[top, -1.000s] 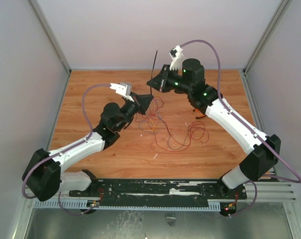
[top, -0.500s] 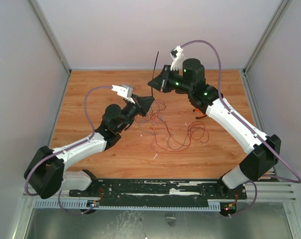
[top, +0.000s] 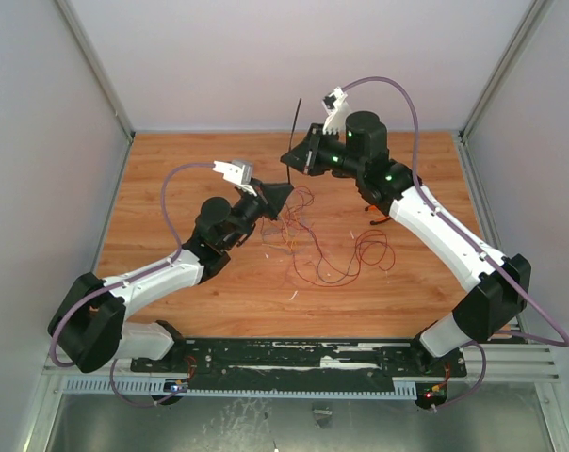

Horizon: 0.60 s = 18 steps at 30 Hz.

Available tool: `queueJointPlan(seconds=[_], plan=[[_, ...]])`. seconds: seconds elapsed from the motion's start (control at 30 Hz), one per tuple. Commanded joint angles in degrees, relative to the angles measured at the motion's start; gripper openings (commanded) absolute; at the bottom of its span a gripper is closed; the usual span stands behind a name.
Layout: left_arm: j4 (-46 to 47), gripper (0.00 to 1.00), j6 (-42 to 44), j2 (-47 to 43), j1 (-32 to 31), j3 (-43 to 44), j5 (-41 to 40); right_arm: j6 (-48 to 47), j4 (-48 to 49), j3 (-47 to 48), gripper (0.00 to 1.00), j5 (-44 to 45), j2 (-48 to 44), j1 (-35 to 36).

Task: Zip-tie the wires
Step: Adjust the ribbon.

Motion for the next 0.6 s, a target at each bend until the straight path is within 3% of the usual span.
queueJointPlan(seconds=[0.0, 0.2, 0.43, 0.57], plan=[[-15.2, 0.01, 0.0, 1.5, -0.1, -1.6, 0.7, -0.1, 12.9, 0.4, 0.00, -0.3, -4.5, -1.2], [-19.2, 0.00, -1.8, 0.2, -0.1, 2.8, 0.8, -0.8, 15.4, -8.6, 0.00, -2.5, -9.0, -2.6], [-20.4, 0.00, -2.6, 0.5, -0.1, 4.8, 0.6, -4.6, 14.8, -20.0, 0.55, -3.7, -21.9, -9.1], [-21.4, 0.00, -2.6, 1.5, -0.6, 7.1, 0.6, -8.5, 12.1, -28.4, 0.71, -1.9, -29.9, -13.8]])
